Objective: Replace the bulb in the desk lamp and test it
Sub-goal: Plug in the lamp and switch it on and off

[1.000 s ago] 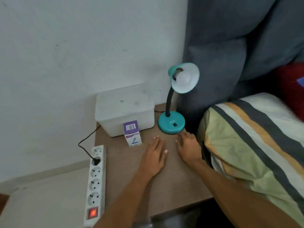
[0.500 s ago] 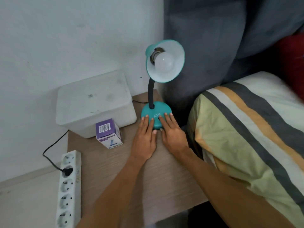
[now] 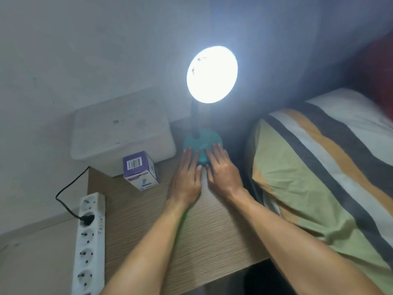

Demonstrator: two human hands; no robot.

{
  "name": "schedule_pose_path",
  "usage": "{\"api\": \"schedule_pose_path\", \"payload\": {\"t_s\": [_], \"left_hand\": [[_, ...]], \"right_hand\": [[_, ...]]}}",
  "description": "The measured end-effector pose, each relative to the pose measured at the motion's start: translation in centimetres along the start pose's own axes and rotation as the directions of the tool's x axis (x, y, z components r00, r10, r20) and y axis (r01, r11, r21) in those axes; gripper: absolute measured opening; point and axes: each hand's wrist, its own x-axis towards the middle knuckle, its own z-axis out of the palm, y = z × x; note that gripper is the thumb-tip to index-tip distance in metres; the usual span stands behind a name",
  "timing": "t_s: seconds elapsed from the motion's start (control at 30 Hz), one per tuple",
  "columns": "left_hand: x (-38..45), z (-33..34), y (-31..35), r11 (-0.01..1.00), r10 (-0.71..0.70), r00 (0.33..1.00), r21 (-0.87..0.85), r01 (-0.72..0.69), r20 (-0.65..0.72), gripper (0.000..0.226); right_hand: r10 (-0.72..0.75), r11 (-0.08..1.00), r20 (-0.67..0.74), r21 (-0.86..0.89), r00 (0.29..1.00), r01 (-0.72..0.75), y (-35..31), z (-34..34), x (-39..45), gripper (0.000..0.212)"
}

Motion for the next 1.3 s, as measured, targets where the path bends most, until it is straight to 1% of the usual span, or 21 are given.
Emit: {"api": "schedule_pose_path", "payload": {"t_s": [0.37,0.73,0.9,1.03,1.13,1.23,1.27,1.3], "left_hand": [[0.0,0.1,-0.1,0.999,0.032,0.999,0.035,-0.032,-0.008,0.055],[0.0,0.1,-0.1,0.998,0.032,0.999,0.050,-0.032,-0.005,0.055],[0.0,0.6,-0.5,0.996,0.079,0.995,0.055,-0.076,-0.054,0.056],[0.0,0.6,-0.5,0.997,0.074,0.995,0.044,-0.070,-0.072,0.057],[-0.2,0.7,-0.4,0.993,0.079,0.996,0.087,-0.075,-0.043,0.057],[-0.6,0.0,0.2,0.989,0.054,0.999,0.138,-0.053,-0.004,0.059],[-0.9,-0.6,0.6,0.987,0.035,0.999,0.153,-0.037,0.018,0.059],[-1.7,-0.7,0.9,0.985,0.043,0.999,0.165,-0.046,0.024,0.059]], "right_hand": [[-0.007,1.000,0.020,0.013,1.000,0.007,-0.2,-0.4,0.2,0.056],[-0.008,1.000,0.029,-0.008,1.000,0.008,-0.1,-0.2,0.3,0.051],[0.026,1.000,0.040,0.012,0.999,-0.026,-0.1,-0.7,0.0,0.052],[0.041,0.999,0.057,-0.007,0.998,-0.041,-0.3,-0.7,0.1,0.054],[0.046,0.999,0.092,-0.010,0.995,-0.045,-0.1,-1.1,-0.2,0.056],[0.060,0.998,0.070,0.008,0.996,-0.061,-0.4,-1.3,-0.3,0.061],[0.076,0.997,0.084,0.021,0.994,-0.078,-0.8,-1.6,-0.6,0.064],[0.054,0.998,0.051,0.029,0.997,-0.056,-0.5,-1.4,-0.9,0.067]]}}
